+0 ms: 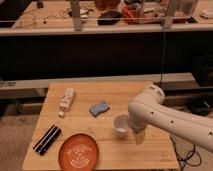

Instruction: Pick up the ceramic cup

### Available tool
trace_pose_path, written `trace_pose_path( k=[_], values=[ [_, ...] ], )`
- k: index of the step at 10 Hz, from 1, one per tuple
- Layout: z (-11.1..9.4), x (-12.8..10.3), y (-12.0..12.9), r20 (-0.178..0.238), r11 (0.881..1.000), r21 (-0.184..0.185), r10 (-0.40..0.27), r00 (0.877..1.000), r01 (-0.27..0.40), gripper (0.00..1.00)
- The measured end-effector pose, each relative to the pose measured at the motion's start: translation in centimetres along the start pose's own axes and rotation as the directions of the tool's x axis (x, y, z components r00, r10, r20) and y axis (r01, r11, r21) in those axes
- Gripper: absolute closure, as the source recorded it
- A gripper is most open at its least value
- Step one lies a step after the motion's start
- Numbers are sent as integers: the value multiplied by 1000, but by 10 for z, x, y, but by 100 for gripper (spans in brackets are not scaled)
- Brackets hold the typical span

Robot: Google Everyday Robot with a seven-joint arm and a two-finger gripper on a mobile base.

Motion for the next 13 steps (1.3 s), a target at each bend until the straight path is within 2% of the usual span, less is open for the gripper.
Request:
trace_pose_path(
  k=[6, 13],
  values=[
    [8, -3, 2, 12, 997, 38, -61, 998, 60, 20],
    [8, 4, -2, 25, 995, 73, -70, 997, 68, 20]
  ],
)
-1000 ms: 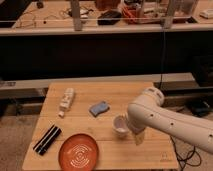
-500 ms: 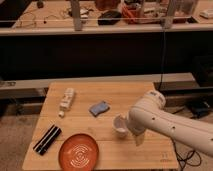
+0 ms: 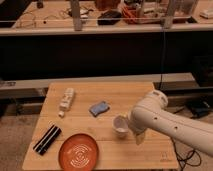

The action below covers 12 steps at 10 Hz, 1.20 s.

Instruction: Pick up the ceramic cup

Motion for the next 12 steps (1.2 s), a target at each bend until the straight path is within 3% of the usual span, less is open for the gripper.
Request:
trace_pose_path(
  k=[12],
  values=[
    [-6, 9, -4, 13, 999, 47, -8, 1000, 7, 20]
  ],
)
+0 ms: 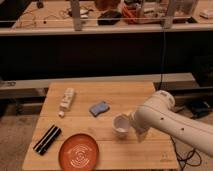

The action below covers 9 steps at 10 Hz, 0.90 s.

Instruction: Pick up the ceramic cup

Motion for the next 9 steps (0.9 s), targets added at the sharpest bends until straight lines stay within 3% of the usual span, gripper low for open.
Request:
trace_pose_path(
  k=[9],
  values=[
    [-3, -2, -4, 3, 1000, 20, -6, 1000, 6, 20]
  ],
)
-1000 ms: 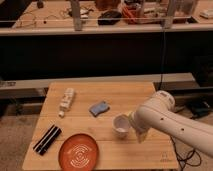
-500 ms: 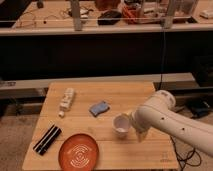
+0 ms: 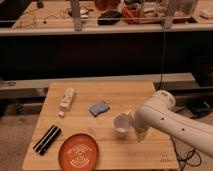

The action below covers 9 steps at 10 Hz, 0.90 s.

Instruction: Pick up the ceramic cup

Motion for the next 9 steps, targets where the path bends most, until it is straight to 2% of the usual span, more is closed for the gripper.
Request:
trace_pose_path(
  k=[9],
  values=[
    [-2, -2, -2, 6, 1000, 12, -3, 1000, 3, 20]
  ],
)
